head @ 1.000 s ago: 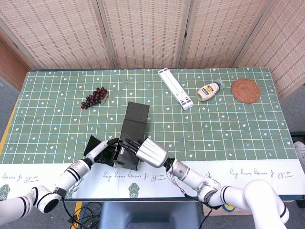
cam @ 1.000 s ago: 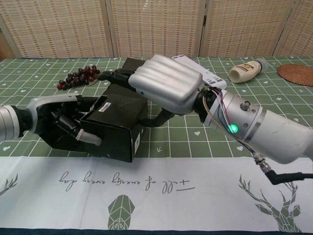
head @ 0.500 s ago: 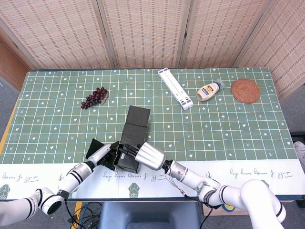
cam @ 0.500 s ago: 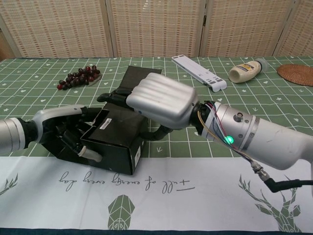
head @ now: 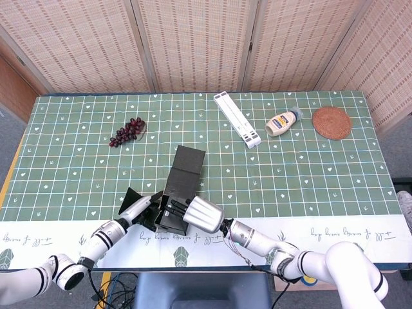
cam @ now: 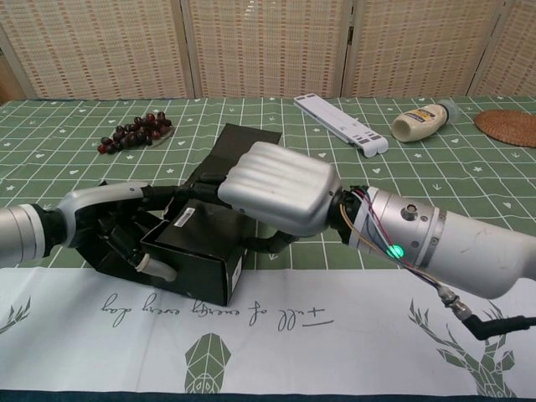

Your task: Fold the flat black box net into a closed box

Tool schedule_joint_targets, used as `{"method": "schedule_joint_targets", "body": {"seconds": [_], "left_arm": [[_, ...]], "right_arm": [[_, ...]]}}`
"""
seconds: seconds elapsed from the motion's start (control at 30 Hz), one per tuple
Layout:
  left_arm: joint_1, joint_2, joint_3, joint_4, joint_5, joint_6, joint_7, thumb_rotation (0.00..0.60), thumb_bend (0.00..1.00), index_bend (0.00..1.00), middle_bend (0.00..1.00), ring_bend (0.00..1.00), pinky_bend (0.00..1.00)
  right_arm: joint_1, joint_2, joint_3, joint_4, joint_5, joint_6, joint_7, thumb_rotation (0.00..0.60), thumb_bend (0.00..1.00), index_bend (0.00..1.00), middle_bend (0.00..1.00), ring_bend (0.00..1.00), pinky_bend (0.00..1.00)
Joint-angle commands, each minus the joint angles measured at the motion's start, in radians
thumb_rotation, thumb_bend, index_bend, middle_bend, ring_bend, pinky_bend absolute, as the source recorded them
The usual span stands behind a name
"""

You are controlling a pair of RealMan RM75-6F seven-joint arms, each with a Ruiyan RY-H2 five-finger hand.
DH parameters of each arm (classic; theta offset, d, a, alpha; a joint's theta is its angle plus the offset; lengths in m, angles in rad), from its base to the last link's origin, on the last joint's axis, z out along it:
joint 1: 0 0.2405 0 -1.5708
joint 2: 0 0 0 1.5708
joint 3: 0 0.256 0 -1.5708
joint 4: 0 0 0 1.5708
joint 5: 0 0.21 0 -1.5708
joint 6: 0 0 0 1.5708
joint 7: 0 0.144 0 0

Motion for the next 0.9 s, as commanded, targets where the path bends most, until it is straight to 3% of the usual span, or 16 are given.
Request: {"method": "schedule_joint_targets", "body": {"seconds": [0.03,0.57,0.9], "left_arm": [[-0.001,0.001,0.001,-0.001,0.0,0.0,0.001,0.6,0.09,0.1,0.13,0.52,0.9],[-0.006,0.001,0.007,-0.005,0.004,-0.004,0.001,0.6,0.09,0.07,0.11,0.52,0.9],[-0.002,-0.005,0.004,-0.005,-0.005,0.0,0.008,0.6,0.09,0.13,0.11,0.52,0.9]], "right_arm": [[0.001,0.002,-0.002,-0.003,0.001,-0.006,-0.003,0.6,0.35,0.13,0.22,0.66,0.92],[0.009,0.015,-0.01,-0.03,0.008,-0.049,-0.028,0.6,0.38,0.16,0.24,0.67,0.92],[0.012,0.028,-0.013,-0.057,0.014,-0.076,-0.047,0.6,0.38,0.16,0.24,0.67,0.92]]}}
